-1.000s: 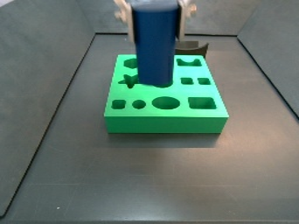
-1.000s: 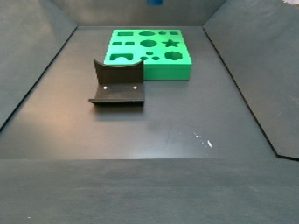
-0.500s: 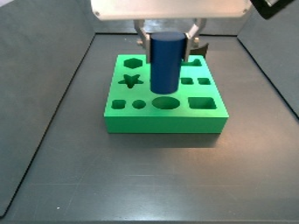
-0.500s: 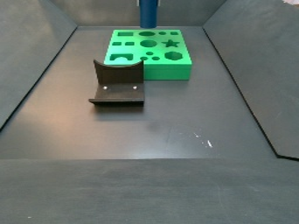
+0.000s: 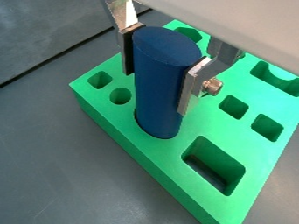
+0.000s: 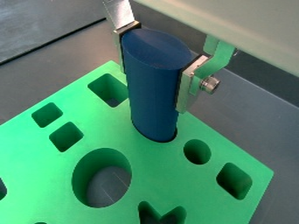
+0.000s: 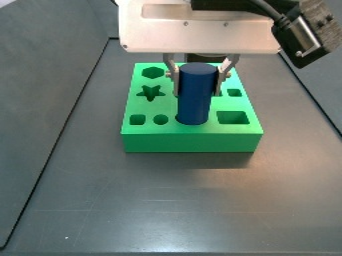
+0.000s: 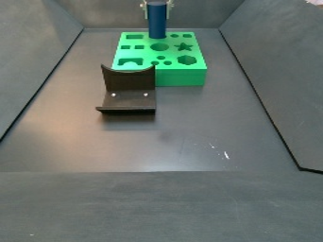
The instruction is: Insert the oval object.
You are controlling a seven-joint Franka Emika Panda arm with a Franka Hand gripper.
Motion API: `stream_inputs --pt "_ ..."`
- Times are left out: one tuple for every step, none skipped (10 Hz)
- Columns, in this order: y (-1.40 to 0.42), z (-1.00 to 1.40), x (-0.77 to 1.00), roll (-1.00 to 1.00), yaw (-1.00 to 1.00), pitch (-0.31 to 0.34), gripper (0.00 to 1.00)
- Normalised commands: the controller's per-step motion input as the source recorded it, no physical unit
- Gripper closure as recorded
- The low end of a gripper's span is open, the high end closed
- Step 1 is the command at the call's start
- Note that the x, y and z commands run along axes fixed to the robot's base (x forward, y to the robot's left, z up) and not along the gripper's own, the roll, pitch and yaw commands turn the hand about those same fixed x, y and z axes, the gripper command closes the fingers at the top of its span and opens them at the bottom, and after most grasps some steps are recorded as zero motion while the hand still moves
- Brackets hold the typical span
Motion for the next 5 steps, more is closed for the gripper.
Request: stream_inputs --pt "-0.06 -0.79 0.0 0.07 -0.05 -0.053 1.0" --pt "-0.02 -0.76 -0.05 0.08 -0.06 -0.126 1.0" --pt "0.0 -0.4 0.0 0.01 -0.03 -0.049 1.0" --pt "0.0 -0.48 0.0 0.0 0.0 -0.061 1.0" --pt "0.0 -0.49 0.0 0.0 0.0 -0.09 1.0"
